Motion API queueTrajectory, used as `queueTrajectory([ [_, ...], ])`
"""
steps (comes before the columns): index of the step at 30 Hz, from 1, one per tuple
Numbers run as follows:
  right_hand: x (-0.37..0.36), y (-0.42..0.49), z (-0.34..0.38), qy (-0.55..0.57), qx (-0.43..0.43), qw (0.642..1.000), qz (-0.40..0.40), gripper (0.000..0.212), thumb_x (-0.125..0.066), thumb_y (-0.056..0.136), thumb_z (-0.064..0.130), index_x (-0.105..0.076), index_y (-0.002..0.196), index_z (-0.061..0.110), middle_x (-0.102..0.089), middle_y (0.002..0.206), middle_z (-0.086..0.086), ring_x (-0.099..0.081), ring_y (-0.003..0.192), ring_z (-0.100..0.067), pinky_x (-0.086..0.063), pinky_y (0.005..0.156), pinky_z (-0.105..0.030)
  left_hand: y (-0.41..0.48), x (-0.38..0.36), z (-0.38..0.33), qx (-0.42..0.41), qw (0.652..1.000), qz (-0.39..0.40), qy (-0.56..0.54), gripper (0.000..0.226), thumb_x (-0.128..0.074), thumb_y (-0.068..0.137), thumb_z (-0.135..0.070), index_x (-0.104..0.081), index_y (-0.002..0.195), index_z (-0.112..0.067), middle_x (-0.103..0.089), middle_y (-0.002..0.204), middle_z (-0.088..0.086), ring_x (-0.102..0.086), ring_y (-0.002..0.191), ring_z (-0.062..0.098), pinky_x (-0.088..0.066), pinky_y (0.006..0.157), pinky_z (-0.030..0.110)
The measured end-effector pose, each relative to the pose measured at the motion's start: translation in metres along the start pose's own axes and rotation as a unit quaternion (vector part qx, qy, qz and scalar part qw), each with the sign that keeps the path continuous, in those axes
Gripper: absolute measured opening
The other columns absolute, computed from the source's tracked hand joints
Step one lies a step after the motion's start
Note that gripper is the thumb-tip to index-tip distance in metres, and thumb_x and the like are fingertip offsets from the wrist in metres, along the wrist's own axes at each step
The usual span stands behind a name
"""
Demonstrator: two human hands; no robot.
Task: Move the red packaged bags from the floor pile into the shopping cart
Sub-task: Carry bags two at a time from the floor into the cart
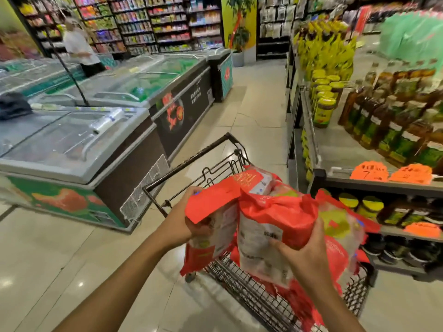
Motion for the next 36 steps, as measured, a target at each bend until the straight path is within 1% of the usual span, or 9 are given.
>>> queueTrajectory([
  [5, -0.012, 0.018, 0.001, -0.041, 0.008, 0.999, -0.031, 0.116, -0.082, 0.047, 0.072, -0.035, 0.144, 0.029, -0.059, 0.128, 0.003, -0.059, 0.116, -0.018, -0.052, 0.097, -0.040, 0.054, 0.005, 0.015, -0.033, 0.998, 0.043, 0.031, 0.073, -0.086, 0.054, -0.021, -0.049, 0.112, -0.046, -0.069, 0.095, -0.005, -0.070, 0.090, 0.027, -0.055, 0.078, 0.059],
  [8, -0.026, 0.020, -0.003, -0.061, -0.006, 0.995, -0.080, 0.117, -0.076, 0.048, 0.072, -0.038, 0.146, 0.020, -0.057, 0.125, 0.005, -0.057, 0.112, -0.015, -0.045, 0.089, -0.027, 0.087, 0.009, 0.033, -0.065, 0.992, 0.098, 0.038, 0.074, -0.090, 0.055, -0.034, -0.051, 0.116, -0.042, -0.070, 0.102, -0.011, -0.070, 0.094, 0.017, -0.056, 0.083, 0.047],
  [12, -0.048, 0.018, -0.010, -0.085, -0.038, 0.988, -0.119, 0.100, -0.091, 0.054, 0.052, -0.041, 0.138, 0.036, -0.057, 0.124, 0.011, -0.057, 0.114, -0.017, -0.047, 0.096, -0.036, 0.130, 0.016, 0.060, -0.115, 0.976, 0.174, 0.066, 0.074, -0.089, 0.053, -0.052, -0.051, 0.117, -0.044, -0.072, 0.097, -0.010, -0.070, 0.086, 0.014, -0.057, 0.080, 0.041],
  [16, -0.080, 0.006, -0.019, -0.122, -0.087, 0.978, -0.144, 0.091, -0.099, 0.055, 0.024, -0.040, 0.121, 0.049, -0.058, 0.111, 0.020, -0.061, 0.100, -0.009, -0.047, 0.085, -0.025, 0.157, 0.020, 0.094, -0.174, 0.945, 0.250, 0.123, 0.062, -0.078, 0.062, -0.054, -0.046, 0.114, -0.058, -0.071, 0.097, -0.018, -0.067, 0.086, 0.002, -0.054, 0.076, 0.033],
  [22, -0.122, -0.021, -0.038, -0.160, -0.151, 0.962, -0.162, 0.089, -0.092, 0.049, 0.042, -0.040, 0.120, 0.057, -0.064, 0.117, 0.012, -0.065, 0.104, -0.012, -0.048, 0.086, -0.031, 0.173, 0.012, 0.142, -0.217, 0.911, 0.318, 0.148, 0.064, -0.081, 0.065, -0.056, -0.042, 0.116, -0.064, -0.061, 0.096, -0.034, -0.057, 0.084, -0.015, -0.039, 0.072, 0.007],
  [26, -0.130, -0.033, -0.050, -0.205, -0.160, 0.954, -0.146, 0.090, -0.081, 0.058, 0.034, -0.033, 0.126, 0.068, -0.059, 0.124, 0.021, -0.061, 0.110, 0.002, -0.049, 0.090, -0.024, 0.176, -0.003, 0.158, -0.233, 0.891, 0.365, 0.140, 0.066, -0.076, 0.063, -0.065, -0.049, 0.122, -0.050, -0.067, 0.103, -0.018, -0.063, 0.090, -0.001, -0.050, 0.080, 0.027],
  [30, -0.136, -0.037, -0.074, -0.239, -0.176, 0.949, -0.110, 0.082, -0.082, 0.065, 0.042, -0.043, 0.137, 0.041, -0.059, 0.129, 0.015, -0.058, 0.116, 0.000, -0.049, 0.095, -0.024, 0.175, -0.019, 0.177, -0.245, 0.875, 0.397, 0.127, 0.056, -0.081, 0.069, -0.053, -0.059, 0.119, -0.039, -0.068, 0.106, -0.019, -0.064, 0.095, -0.003, -0.053, 0.084, 0.029],
  [33, -0.146, -0.032, -0.088, -0.266, -0.172, 0.945, -0.082, 0.075, -0.080, 0.065, 0.037, -0.046, 0.133, 0.034, -0.058, 0.124, 0.015, -0.058, 0.113, -0.001, -0.048, 0.091, -0.020, 0.178, -0.028, 0.198, -0.222, 0.880, 0.405, 0.112, 0.050, -0.084, 0.074, -0.042, -0.062, 0.119, -0.037, -0.069, 0.105, -0.020, -0.065, 0.095, -0.006, -0.053, 0.084, 0.029],
  [36, -0.150, -0.023, -0.102, -0.305, -0.172, 0.935, -0.058, 0.075, -0.076, 0.061, 0.037, -0.050, 0.131, 0.027, -0.058, 0.120, 0.011, -0.056, 0.109, -0.009, -0.049, 0.092, -0.032, 0.179, -0.038, 0.218, -0.204, 0.882, 0.413, 0.103, 0.047, -0.085, 0.075, -0.043, -0.063, 0.116, -0.035, -0.071, 0.100, -0.020, -0.067, 0.093, -0.005, -0.055, 0.081, 0.030],
])
Point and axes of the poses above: each hand's wrist, its own y-axis towards the middle knuckle, its own x-axis out of the back of the hand, z = x × y, the point moved 6 cm from there along y, towards the middle knuckle
